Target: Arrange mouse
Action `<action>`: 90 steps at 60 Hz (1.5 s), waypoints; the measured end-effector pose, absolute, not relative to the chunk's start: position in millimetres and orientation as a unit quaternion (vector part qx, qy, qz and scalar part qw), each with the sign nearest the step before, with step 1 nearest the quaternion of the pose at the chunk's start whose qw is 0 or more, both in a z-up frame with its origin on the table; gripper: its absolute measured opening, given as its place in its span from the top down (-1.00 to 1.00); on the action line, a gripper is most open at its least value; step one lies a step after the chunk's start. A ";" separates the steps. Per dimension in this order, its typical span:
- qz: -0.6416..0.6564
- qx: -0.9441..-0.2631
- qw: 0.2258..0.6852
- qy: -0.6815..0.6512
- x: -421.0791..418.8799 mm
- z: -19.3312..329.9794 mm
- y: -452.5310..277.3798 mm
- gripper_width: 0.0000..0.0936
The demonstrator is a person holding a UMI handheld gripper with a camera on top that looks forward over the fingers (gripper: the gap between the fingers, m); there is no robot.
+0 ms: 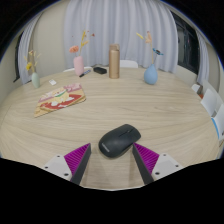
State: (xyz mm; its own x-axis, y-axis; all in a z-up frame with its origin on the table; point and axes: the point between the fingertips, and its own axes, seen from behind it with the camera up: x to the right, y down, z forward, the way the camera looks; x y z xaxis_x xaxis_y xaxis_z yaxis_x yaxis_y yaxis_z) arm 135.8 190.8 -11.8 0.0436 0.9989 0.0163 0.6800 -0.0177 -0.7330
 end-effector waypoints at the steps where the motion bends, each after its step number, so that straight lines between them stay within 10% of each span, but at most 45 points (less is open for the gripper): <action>1: 0.272 -0.660 0.294 -0.635 131.8 -12.0 190.7 -0.84; 25: 0.286 -0.644 0.278 -0.653 69.3 -12.7 179.0 -0.81; 33: 0.282 -0.637 0.284 -0.659 63.6 -12.8 179.8 0.01; 46: 0.260 -0.656 0.296 -0.644 66.2 -10.3 185.6 0.19; 71: 0.356 -0.614 0.318 -0.629 -85.1 127.9 39.5 0.19; 90: 0.302 -0.606 0.282 -0.680 -124.8 17.6 -53.4 0.20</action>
State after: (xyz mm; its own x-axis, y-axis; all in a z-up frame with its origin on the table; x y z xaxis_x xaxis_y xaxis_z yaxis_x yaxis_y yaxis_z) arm -124.8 -53.4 17.6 -0.1062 0.9942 0.0181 0.6538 0.0835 -0.7521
